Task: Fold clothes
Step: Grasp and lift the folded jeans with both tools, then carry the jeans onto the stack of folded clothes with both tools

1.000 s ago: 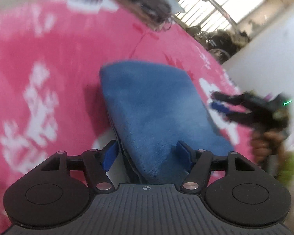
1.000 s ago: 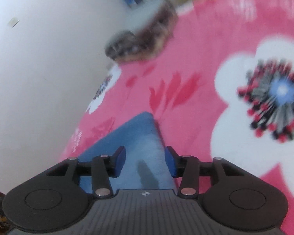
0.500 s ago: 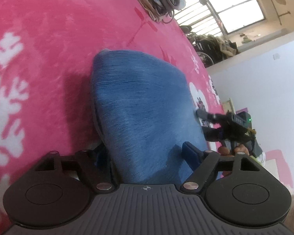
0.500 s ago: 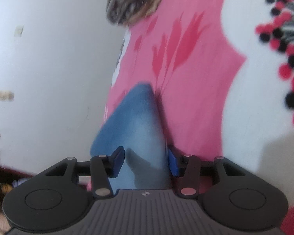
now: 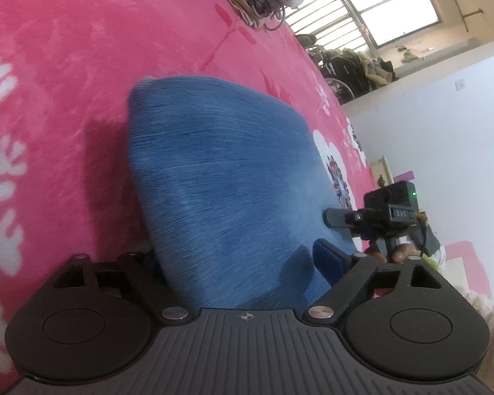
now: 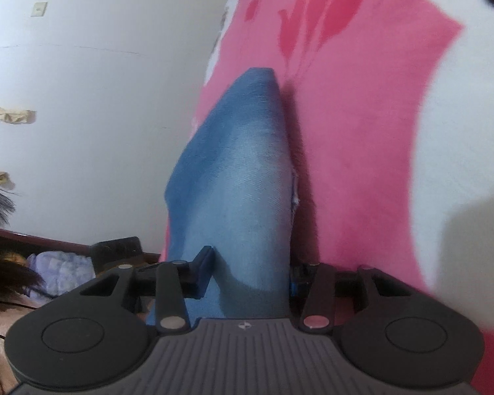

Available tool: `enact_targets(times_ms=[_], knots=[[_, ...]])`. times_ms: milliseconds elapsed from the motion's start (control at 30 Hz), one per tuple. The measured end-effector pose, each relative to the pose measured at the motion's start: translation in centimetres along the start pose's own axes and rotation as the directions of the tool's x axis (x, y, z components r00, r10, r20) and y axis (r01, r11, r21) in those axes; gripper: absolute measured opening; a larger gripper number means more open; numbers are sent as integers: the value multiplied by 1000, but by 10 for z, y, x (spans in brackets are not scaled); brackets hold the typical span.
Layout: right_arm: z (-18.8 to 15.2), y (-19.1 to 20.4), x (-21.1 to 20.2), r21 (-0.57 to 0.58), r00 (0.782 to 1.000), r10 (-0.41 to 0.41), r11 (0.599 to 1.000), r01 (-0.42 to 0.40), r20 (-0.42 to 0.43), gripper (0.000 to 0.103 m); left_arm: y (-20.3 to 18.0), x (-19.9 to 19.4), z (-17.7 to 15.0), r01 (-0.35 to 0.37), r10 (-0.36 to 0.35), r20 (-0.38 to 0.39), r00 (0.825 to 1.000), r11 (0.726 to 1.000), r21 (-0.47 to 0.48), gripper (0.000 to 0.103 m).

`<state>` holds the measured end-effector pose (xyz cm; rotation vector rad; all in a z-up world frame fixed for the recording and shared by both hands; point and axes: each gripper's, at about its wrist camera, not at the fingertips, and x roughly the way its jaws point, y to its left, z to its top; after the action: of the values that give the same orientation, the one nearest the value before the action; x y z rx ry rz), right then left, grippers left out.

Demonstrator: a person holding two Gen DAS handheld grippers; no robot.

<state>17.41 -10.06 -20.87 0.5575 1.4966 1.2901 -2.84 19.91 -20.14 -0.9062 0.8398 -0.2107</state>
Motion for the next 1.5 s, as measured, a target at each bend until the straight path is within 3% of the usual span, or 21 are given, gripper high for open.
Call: enact_targets(times_ms=[333,700,933,1100,1233,1433,1500], knots=[[-15,23,12,-18,993,48,999,-46,107,38,6,-17,-3,35,-33,20,999,997,-72,83],[-30,51,17,-20,976,54,998,-51,209,37,1,-23,8,76,-74,32,997,994,-73,83],[-24,69,7,-17,945,73,997,-71,318,37,-17,-25,41,91,-90,32,995,996,-23,83],[2,79,2,-18,903,110,994,-112,415,37,-36,-17,93,65,-66,11,998,998,20,82],[43,77,-11,-28,863,144,988,-149,484,37,-63,-7,163,21,-22,11,1000,994,105,82],[147,97,-22,-97,770,197,980,-174,607,37,-115,12,302,-80,69,60,996,975,206,80],[184,105,-23,-106,728,216,975,-195,651,37,-137,19,347,-104,86,90,992,970,220,80]])
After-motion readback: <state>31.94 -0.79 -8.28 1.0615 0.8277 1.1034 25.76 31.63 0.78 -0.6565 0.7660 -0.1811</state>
